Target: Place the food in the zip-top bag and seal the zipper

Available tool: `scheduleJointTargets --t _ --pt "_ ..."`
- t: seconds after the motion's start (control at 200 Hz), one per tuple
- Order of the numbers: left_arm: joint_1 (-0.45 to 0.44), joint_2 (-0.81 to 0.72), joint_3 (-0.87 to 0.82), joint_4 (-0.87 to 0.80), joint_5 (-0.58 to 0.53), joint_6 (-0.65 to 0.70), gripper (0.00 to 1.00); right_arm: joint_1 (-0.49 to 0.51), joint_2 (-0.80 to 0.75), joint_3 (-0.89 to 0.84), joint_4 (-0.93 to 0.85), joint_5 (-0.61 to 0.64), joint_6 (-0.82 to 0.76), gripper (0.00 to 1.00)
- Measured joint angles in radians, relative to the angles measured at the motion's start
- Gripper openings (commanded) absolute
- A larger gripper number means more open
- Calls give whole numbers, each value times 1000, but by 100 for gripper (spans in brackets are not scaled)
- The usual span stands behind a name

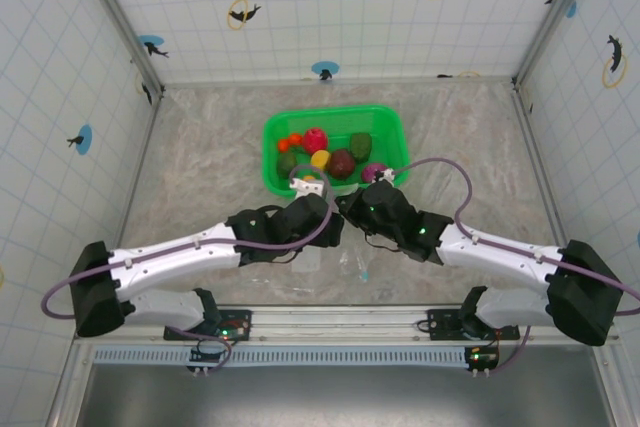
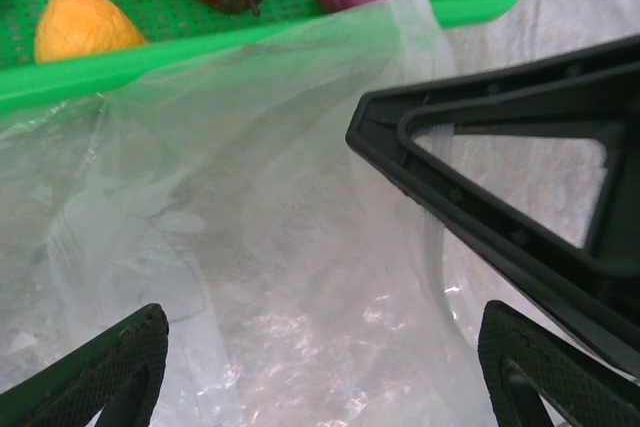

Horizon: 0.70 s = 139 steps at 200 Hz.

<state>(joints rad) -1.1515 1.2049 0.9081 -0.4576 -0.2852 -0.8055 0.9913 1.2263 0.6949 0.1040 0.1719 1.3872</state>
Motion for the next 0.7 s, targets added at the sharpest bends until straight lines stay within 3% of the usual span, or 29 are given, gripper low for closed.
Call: scheduleJointTargets --t 0.13,0.475,0.581,0.696 --pt "-6 -39 -13 19 20 -8 83 0 0 0 1 -2 0 0" --pt "-26 68 -13 44 24 -10 82 13 0 0 5 -1 11 0" --pt "-27 81 -13 44 -2 -18 74 19 0 0 5 11 11 0" --pt "-28 82 -13 44 -40 -26 56 26 0 0 6 17 10 0"
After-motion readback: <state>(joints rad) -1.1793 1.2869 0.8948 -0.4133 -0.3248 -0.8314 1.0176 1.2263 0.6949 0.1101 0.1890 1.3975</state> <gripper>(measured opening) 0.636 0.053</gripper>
